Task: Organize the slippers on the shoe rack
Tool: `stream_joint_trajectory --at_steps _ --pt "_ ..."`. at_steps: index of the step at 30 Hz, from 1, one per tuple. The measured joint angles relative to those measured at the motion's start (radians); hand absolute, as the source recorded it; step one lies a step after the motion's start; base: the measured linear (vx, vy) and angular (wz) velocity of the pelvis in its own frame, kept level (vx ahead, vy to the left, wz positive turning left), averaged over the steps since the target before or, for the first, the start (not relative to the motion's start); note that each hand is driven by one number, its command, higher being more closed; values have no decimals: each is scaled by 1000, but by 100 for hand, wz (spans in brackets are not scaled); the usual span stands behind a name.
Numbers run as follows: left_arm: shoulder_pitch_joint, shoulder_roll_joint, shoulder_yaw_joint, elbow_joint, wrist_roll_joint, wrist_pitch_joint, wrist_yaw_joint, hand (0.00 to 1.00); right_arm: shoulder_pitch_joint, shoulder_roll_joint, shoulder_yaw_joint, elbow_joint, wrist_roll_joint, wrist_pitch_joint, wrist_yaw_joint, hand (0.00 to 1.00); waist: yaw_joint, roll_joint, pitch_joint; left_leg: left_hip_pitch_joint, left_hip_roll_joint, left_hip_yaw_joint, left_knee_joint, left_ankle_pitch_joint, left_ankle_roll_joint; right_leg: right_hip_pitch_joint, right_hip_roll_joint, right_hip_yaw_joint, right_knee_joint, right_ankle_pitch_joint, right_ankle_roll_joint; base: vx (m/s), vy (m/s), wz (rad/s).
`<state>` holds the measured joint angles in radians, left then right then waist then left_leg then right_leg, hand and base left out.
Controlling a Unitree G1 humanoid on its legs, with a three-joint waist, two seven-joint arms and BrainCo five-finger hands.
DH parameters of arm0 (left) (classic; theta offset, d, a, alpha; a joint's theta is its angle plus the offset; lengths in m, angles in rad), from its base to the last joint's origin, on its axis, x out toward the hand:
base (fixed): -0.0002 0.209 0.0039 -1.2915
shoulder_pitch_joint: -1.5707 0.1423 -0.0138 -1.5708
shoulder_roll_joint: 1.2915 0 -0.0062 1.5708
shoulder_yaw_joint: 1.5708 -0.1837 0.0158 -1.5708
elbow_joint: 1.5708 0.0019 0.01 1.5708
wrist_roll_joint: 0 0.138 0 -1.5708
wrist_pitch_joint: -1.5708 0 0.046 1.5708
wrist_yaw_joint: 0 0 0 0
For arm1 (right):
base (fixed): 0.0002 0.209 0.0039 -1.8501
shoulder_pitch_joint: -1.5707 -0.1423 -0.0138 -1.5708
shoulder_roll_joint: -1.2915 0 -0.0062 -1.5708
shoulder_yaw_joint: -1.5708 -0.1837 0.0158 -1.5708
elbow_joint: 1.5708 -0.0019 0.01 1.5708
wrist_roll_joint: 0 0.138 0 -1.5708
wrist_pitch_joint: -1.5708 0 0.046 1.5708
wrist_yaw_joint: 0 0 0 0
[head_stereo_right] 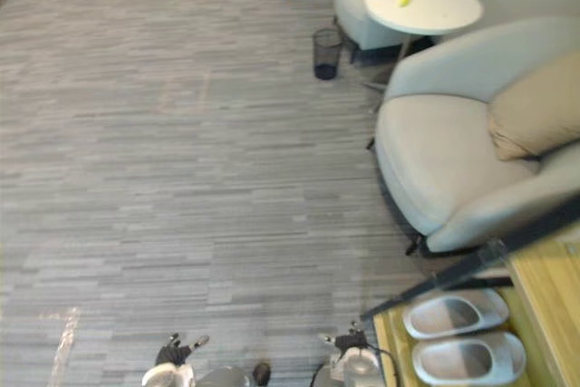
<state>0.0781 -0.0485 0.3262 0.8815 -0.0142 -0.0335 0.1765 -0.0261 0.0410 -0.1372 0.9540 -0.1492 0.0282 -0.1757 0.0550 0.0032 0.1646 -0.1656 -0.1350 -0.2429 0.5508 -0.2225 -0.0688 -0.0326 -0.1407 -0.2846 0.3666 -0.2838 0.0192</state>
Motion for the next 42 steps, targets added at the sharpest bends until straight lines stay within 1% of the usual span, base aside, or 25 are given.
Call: stream_joint_trajectory --at_steps 1,2,5,6,10,11,13,15,16,18,21,23,24,25,26,27,29,31,32,34,36,38,40,41,42 --pt "1 -2 10 -12 -11 -1 1 0 -3 4 22 -2 3 0 -1 0 6 -13 9 -40 18 65 87 -14 -3 36 5 -20 -22 -5 -9 115 -44 38" --pt "6 0 10 -31 -20 -1 11 0 -14 5 43 -3 3 -1 -3 0 13 -10 9 -78 98 181 149 -47 23 69 21 -44 -36 -14 -18 143 -46 39" --pt "12 -2 8 -39 -30 -1 17 0 -22 1 44 -35 4 -1 -5 0 14 0 13 -117 218 335 38 -48 28 115 22 -100 -65 -39 16 164 40 45" --pt "11 -4 8 -39 -30 -1 17 0 -23 0 40 -41 4 -1 -7 0 14 6 16 -118 232 358 -6 -39 23 124 17 -115 -64 -46 29 200 152 63" --pt "-6 37 -30 -24 -51 -3 16 0 -51 7 38 2 34 -2 -17 0 60 -57 1 -111 140 397 -101 -22 59 141 -37 -122 -171 1 92 236 183 37" --pt "-7 39 -34 -22 -51 -2 16 0 -62 6 26 14 33 3 -16 0 60 -58 1 -102 125 389 -106 -25 69 145 -52 -121 -153 5 99 276 165 45" --pt "-5 40 -42 -7 -49 0 16 0 -40 6 17 -2 32 0 -18 0 59 -58 3 -24 89 366 -131 -35 87 132 -109 -114 44 10 105 275 170 52" --pt "-10 47 -55 8 -46 4 16 0 -10 13 19 -4 32 -1 -15 0 55 -52 6 70 79 321 -160 -62 118 23 -145 -16 398 62 80 332 118 65" --pt "-11 57 -70 14 -44 7 16 0 9 21 23 -1 32 -1 -12 0 49 -56 4 118 74 284 -188 -64 122 -62 -124 64 561 32 88 327 11 86" --pt "-10 58 -70 13 -44 8 16 0 26 21 18 -2 32 -1 -8 0 45 -60 2 179 76 246 -237 -70 130 -155 -91 100 631 12 82 262 -34 63" --pt "-11 55 -67 14 -45 15 17 0 24 21 -11 -35 33 -3 0 0 33 -54 4 250 97 193 -271 -124 139 -293 -32 86 512 4 75 241 -82 37" --pt "-19 53 -65 21 -47 15 16 0 14 21 -30 -27 34 -6 0 0 18 -54 5 293 127 121 -289 -161 113 -317 38 91 200 56 51 352 -183 80" --pt "-21 55 -66 23 -47 14 15 0 12 21 -34 -24 34 -7 0 0 13 -57 4 297 127 107 -293 -165 110 -316 41 100 149 71 49 417 -266 108" --pt "-30 53 -65 34 -47 14 15 0 5 19 -54 -16 34 -6 0 0 -3 -61 3 316 128 60 -306 -179 100 -318 46 116 89 160 19 390 -251 98" --pt "-33 34 -60 46 -46 16 15 0 5 7 -61 -3 35 -2 -1 0 -10 -40 -17 335 165 22 -326 -180 83 -314 59 92 121 144 -17 608 -354 106" --pt "-33 25 -48 48 -46 14 15 0 -1 -3 -67 5 35 0 0 0 -3 -18 -25 342 186 -7 -337 -172 70 -317 63 61 151 98 -30 651 -341 82" --pt "-38 2 -44 47 -39 18 15 0 -12 -3 -95 4 35 2 -1 0 -3 0 -21 305 190 -58 -234 -128 41 -307 53 16 222 58 -54 662 -313 67" --pt "-41 -10 -20 37 -29 18 15 0 -1 1 -74 3 42 0 -1 0 -10 14 -12 210 179 -47 59 -42 -45 -190 87 -9 143 47 -69 516 -220 51" --pt "-35 -15 -4 17 -28 16 15 0 3 6 -54 3 44 1 -1 0 2 14 -7 130 185 -8 241 43 -55 -112 107 -4 71 39 -73 563 -176 16" --pt "-29 -14 18 -23 -30 17 14 0 -5 32 -35 5 77 2 -1 0 21 17 11 -25 241 137 506 -65 -24 38 159 24 -45 17 -94 547 -113 -21" --pt "-27 -14 28 -58 -32 15 14 0 -17 33 -15 0 84 2 -2 0 44 9 19 -143 244 214 497 -125 1 118 160 36 -105 12 -96 468 -65 -26" --pt "-22 -13 32 -78 -38 13 14 0 -20 33 -15 -4 84 2 -15 0 58 0 24 -240 244 269 382 -143 11 188 148 56 -176 6 -86 396 37 -35" --pt "-18 -14 40 -93 -49 3 14 0 -27 33 -16 -27 92 2 -29 0 74 -12 32 -325 217 288 190 -105 19 248 102 82 -232 -42 -18 499 163 -44" --pt "-15 -17 42 -93 -54 1 14 0 -27 32 -22 -32 92 1 -33 0 77 -9 30 -339 211 282 71 -34 29 269 95 86 -243 -52 -3 655 276 -45" --pt "-10 -18 44 -90 -70 -3 15 0 -27 31 -16 -19 93 3 -32 0 88 -11 25 -331 200 304 80 47 62 296 74 105 -253 -58 3 571 255 -33"
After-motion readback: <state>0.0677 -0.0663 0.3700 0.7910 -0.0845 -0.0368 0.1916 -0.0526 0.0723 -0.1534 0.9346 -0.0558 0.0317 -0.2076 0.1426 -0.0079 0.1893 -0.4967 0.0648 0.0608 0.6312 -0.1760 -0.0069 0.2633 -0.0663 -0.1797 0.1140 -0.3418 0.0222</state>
